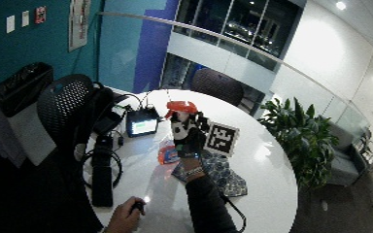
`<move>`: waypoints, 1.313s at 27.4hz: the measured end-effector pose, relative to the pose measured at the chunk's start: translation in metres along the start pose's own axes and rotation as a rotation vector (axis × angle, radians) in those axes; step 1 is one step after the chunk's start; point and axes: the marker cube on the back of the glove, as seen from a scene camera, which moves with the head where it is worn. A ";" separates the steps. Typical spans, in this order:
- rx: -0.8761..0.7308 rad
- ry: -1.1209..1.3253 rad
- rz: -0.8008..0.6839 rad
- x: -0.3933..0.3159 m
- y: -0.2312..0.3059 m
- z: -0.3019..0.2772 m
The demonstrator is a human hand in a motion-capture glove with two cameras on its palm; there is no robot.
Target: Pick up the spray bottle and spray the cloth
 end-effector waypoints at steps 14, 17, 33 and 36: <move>0.085 -0.038 -0.070 -0.029 -0.034 -0.004; 0.084 -0.046 -0.073 -0.031 -0.035 -0.005; -0.152 -0.035 -0.006 -0.022 -0.013 0.011; -0.230 0.013 -0.017 -0.020 -0.012 0.012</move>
